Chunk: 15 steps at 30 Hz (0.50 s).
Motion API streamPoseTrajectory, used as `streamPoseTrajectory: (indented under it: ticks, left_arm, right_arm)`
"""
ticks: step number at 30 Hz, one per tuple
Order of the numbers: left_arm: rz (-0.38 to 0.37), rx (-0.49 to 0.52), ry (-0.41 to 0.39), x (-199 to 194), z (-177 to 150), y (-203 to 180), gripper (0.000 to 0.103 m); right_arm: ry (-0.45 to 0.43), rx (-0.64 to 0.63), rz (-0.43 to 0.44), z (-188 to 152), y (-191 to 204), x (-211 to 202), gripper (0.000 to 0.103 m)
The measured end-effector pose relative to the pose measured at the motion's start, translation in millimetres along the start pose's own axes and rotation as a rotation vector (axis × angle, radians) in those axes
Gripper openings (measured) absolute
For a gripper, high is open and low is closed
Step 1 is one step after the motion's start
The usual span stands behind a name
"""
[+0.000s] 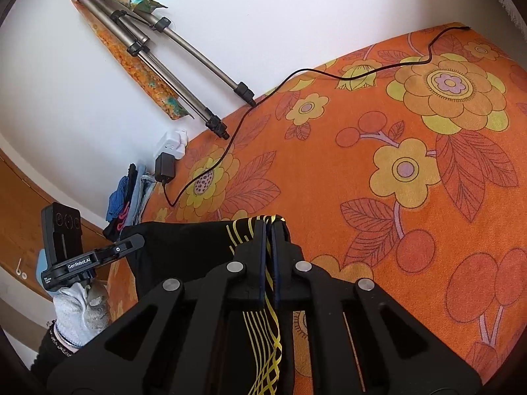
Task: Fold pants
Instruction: 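Hold the shorts raised with both grippers above the bedspread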
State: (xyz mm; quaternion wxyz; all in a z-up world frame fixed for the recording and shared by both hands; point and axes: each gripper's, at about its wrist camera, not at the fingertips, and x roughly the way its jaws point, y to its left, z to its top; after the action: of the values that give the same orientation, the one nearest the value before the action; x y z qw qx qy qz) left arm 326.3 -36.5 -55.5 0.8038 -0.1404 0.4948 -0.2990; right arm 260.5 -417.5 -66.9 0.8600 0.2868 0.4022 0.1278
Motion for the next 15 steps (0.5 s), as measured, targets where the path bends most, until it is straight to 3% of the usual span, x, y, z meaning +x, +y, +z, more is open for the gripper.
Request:
streamPoseTrajectory:
  ticks: [6, 11, 13, 15]
  left_arm:
    - [-0.016, -0.1, 0.014, 23.4, 19.6, 26.3, 0.003]
    - [0.022, -0.09, 0.03, 40.5, 26.6, 29.7, 0.003]
    - [-0.008, -0.111, 0.023, 37.5, 25.3, 30.3, 0.003]
    - [0.03, -0.058, 0.017, 34.6, 22.5, 24.2, 0.003]
  right_arm:
    - [-0.006, 0.012, -0.025, 11.6, -2.9, 20.7, 0.003]
    - [0.004, 0.041, -0.07, 16.4, -14.6, 40.3, 0.003]
    - [0.012, 0.114, -0.03, 17.1, -24.7, 45.8, 0.003]
    - [0.02, 0.122, -0.012, 17.9, -25.5, 47.3, 0.003]
